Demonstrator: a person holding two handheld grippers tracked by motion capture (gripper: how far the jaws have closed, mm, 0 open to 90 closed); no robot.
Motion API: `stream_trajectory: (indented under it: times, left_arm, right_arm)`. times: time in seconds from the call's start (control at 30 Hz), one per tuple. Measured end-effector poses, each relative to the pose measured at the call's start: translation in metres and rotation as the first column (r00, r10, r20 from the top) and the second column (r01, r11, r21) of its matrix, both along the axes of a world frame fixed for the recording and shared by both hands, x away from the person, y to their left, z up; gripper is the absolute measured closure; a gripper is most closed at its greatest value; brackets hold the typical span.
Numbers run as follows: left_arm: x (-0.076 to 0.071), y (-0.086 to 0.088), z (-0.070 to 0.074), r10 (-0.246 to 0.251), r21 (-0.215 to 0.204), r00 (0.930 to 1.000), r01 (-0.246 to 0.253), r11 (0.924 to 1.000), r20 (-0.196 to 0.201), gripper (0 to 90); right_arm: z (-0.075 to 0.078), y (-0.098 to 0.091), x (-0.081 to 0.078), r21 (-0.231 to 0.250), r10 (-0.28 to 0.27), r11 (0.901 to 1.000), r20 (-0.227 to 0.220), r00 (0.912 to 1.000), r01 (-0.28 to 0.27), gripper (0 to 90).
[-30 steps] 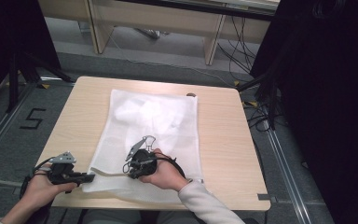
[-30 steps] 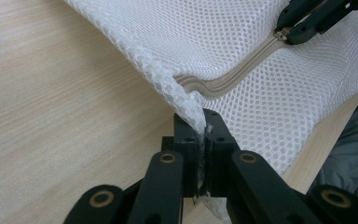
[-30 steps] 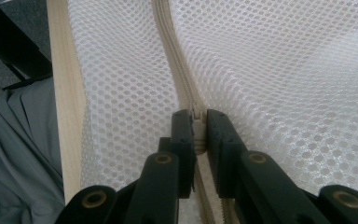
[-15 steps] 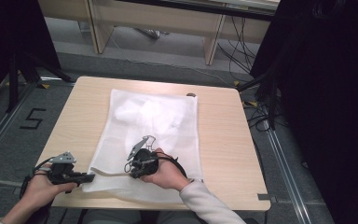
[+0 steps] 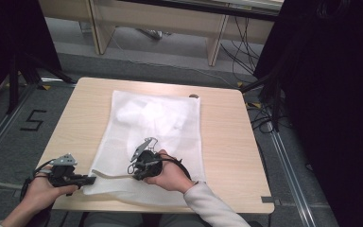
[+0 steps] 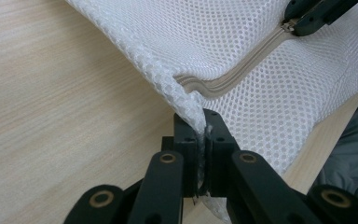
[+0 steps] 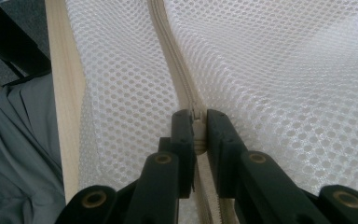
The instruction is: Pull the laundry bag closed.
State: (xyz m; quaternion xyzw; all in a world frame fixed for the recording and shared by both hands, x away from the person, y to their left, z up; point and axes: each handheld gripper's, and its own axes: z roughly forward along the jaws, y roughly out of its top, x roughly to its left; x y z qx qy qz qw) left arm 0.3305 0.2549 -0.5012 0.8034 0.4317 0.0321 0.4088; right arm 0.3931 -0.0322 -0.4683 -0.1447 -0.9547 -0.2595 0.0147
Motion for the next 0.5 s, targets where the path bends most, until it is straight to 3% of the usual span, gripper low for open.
stream_trajectory:
  times: [0.07,0.13,0.17,0.5]
  left_arm:
    - [0.0004,0.0007,0.0004,-0.008,0.007,0.9999,0.008,0.9999,-0.009,85.3]
    - [0.0004,0.0005,0.0005,-0.008,0.008,0.9999,0.008,0.9999,-0.008,85.3]
    - [0.0004,0.0006,0.0004,-0.008,0.008,0.9999,0.008,0.9999,-0.010,85.3]
    - [0.0003,0.0007,0.0005,-0.006,0.007,0.9999,0.006,1.0000,-0.009,85.3]
  right_arm:
    - [-0.0003,-0.0006,0.0003,0.001,-0.007,1.0000,0.006,1.0000,0.007,82.3]
    - [-0.0006,-0.0021,0.0024,0.001,0.025,0.9997,0.022,0.9994,-0.025,82.3]
    - [0.0000,-0.0025,0.0010,-0.005,0.000,1.0000,0.015,0.9999,0.000,82.3]
    - [0.0016,-0.0081,0.0013,0.002,-0.009,1.0000,0.001,1.0000,0.009,82.3]
